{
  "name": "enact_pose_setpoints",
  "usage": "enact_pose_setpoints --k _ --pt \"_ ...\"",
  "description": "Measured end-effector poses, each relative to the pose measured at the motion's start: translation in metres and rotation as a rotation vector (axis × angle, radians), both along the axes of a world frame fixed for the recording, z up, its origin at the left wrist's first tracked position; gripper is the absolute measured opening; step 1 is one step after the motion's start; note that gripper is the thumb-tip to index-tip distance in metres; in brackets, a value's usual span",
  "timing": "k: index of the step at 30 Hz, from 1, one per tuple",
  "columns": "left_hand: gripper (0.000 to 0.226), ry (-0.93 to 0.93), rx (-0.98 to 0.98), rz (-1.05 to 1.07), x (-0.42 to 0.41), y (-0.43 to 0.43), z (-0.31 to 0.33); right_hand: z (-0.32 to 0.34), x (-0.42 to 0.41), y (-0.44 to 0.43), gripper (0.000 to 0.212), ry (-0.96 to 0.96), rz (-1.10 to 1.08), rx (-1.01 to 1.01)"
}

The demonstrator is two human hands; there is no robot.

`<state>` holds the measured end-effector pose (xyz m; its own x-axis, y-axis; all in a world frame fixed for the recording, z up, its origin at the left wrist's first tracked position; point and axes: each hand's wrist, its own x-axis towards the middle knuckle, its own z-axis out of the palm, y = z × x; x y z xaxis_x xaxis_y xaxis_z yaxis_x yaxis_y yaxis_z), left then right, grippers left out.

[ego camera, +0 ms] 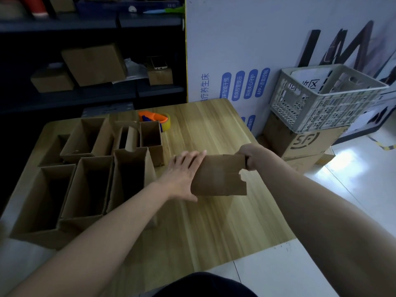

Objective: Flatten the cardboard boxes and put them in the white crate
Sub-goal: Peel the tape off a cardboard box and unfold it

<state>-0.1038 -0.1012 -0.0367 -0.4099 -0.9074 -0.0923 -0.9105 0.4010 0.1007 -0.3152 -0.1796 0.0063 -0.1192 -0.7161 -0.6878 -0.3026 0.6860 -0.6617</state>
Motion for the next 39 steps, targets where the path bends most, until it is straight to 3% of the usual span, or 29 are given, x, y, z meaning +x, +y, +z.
enact_pose_setpoints --k 4,6,8,10,12,15,19,23,25,33,39 --pt "0.134 0.009 -0.023 -0.017 -0.001 -0.003 -0.001 -0.004 -0.006 -0.004 0.036 0.036 0.020 0.025" --pt "0.132 0.030 0.016 -0.005 0.000 -0.006 0.000 -0.004 -0.007 -0.006 0.039 0.180 0.076 -0.082" --pt "0.131 0.041 0.091 0.033 -0.001 -0.009 0.000 0.002 -0.006 -0.008 0.060 0.360 0.251 -0.290" --pt "0.130 0.070 0.164 0.092 -0.002 -0.014 0.002 0.013 -0.004 -0.008 0.071 0.328 0.483 -0.458" --pt "0.127 0.101 0.224 0.130 -0.002 -0.021 0.005 0.020 0.001 -0.006 0.088 0.390 0.821 -0.427" --pt "0.125 0.182 0.289 0.153 -0.001 -0.024 0.006 0.005 0.009 0.003 0.118 0.742 1.213 -0.338" --pt "0.113 0.408 0.362 0.180 0.001 -0.019 0.002 -0.012 0.007 0.007 0.121 0.792 1.220 -0.329" --pt "0.064 0.646 0.269 0.331 0.010 -0.022 0.002 -0.009 0.006 0.005 0.121 0.820 1.219 -0.343" --pt "0.052 0.610 0.203 0.375 0.014 -0.024 0.003 -0.007 0.011 0.005 0.121 0.859 1.222 -0.334" --pt "0.045 0.516 0.094 0.383 0.008 -0.022 0.005 0.001 0.025 0.009 0.122 0.940 1.216 -0.270" --pt "0.019 0.509 0.078 0.388 0.008 -0.019 0.005 0.005 0.032 0.016 0.119 0.967 1.192 -0.235"
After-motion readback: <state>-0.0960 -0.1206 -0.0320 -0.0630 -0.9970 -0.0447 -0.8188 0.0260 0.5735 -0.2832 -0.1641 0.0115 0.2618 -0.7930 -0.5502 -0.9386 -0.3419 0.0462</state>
